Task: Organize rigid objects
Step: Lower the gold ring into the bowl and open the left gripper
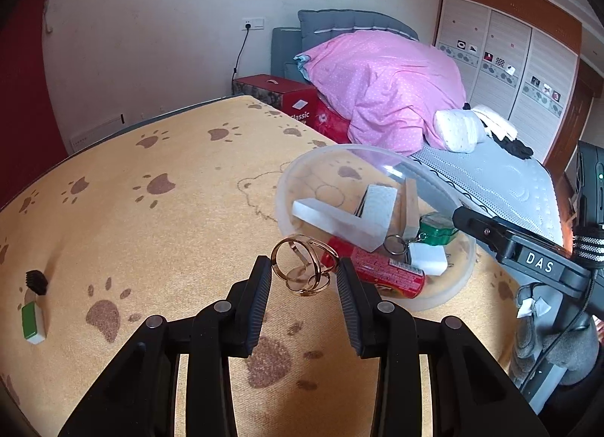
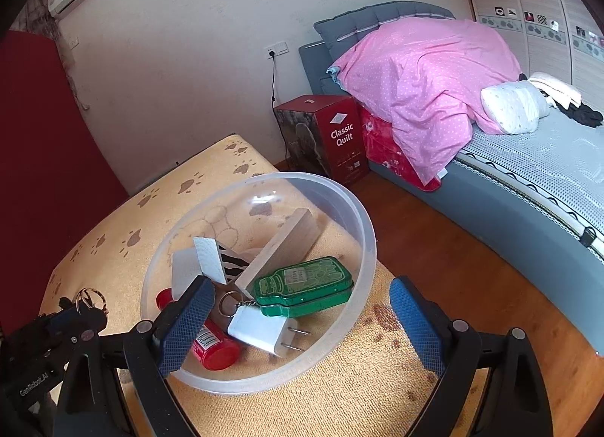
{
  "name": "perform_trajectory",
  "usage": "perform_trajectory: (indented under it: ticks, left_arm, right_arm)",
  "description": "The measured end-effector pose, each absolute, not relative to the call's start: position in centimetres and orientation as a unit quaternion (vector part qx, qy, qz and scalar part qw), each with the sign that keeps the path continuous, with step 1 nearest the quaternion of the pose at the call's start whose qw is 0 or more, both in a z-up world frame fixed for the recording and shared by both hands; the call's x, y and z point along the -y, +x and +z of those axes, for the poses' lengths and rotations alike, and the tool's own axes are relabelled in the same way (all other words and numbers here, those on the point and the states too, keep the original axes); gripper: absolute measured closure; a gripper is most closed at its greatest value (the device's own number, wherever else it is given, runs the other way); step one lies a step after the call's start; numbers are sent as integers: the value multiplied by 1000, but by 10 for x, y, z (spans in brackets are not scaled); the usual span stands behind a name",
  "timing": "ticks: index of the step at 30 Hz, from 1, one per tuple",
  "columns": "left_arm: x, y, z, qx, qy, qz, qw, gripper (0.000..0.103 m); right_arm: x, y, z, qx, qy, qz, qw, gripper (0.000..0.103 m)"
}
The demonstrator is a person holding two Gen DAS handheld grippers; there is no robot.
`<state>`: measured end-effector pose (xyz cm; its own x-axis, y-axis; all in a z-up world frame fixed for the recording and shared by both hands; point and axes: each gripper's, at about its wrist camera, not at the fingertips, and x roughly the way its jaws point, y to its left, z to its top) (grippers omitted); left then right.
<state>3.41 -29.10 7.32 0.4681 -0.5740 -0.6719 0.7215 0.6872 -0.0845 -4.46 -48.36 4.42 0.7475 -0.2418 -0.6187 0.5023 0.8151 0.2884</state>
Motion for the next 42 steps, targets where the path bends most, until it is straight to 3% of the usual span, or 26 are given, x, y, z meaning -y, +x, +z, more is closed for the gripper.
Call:
perform_trajectory:
  ticks: [21, 22, 23, 25, 42]
  left_arm:
    - [340, 59, 53, -376, 110, -397, 830, 65]
    - [340, 62, 53, -378, 107, -396, 830, 60]
    - [340, 64, 53, -380, 102, -395, 830, 47]
    - [337, 66, 54, -377, 93, -388, 836, 36]
    - [323, 67, 48, -383, 98, -368, 842, 33]
  right_arm:
    - [489, -45, 39, -295, 232, -205, 904, 7]
    - [489, -46, 38, -297, 233, -205, 903, 7]
    - [489, -45, 37, -298, 233, -206, 903, 6]
    - [489, -44, 36, -300, 233, -205, 902, 7]
    - [477, -42, 40, -299, 221, -200, 906, 7]
